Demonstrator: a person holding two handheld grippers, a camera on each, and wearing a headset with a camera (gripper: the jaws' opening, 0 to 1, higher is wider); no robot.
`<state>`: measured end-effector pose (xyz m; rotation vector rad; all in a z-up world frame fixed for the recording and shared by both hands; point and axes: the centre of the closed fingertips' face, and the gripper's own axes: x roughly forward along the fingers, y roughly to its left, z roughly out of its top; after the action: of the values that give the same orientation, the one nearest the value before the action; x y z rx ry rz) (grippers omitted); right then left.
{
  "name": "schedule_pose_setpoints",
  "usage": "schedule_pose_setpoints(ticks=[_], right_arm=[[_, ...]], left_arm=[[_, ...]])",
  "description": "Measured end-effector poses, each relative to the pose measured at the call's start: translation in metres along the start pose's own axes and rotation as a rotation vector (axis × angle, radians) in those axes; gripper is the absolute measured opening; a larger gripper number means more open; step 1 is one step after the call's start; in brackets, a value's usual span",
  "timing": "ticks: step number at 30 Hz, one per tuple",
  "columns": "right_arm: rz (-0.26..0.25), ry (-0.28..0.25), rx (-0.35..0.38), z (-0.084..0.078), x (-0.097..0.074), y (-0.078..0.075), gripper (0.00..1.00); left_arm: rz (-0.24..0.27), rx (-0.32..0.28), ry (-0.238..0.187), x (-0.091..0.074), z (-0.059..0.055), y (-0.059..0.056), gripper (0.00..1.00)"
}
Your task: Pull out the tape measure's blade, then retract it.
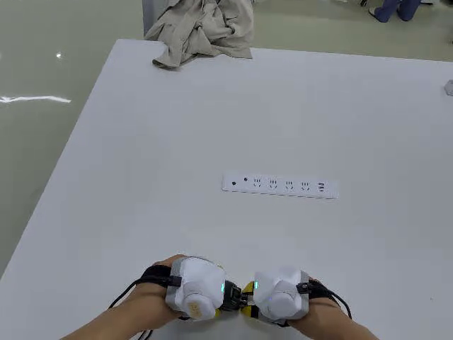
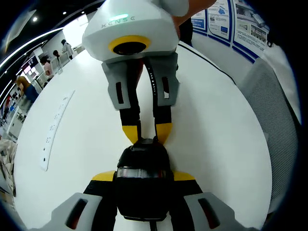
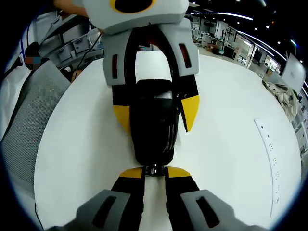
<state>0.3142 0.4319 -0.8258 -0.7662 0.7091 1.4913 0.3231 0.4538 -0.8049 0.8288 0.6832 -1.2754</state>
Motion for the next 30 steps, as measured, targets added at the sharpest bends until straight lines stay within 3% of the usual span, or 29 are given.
schedule_pose_setpoints(ticks=[7, 15, 30], right_arm=[[0.002, -0.001, 0.004, -0.0009, 0.0006, -0.0003, 0.16], [0.008, 0.002, -0.022, -0.0011, 0.0006, 0.0006, 0.14], [0.003, -0.014, -0.032, -0.0079, -0.0056, 0.0003, 0.13]], left_arm=[[0.004, -0.002, 0.012, -0.0002, -0.0006, 0.0005, 0.39], [0.008, -0.012, -0.004, -0.0008, 0.0001, 0.0004, 0.38], [0.018, -0.015, 0.020, -0.0010, -0.0009, 0.0007, 0.38]])
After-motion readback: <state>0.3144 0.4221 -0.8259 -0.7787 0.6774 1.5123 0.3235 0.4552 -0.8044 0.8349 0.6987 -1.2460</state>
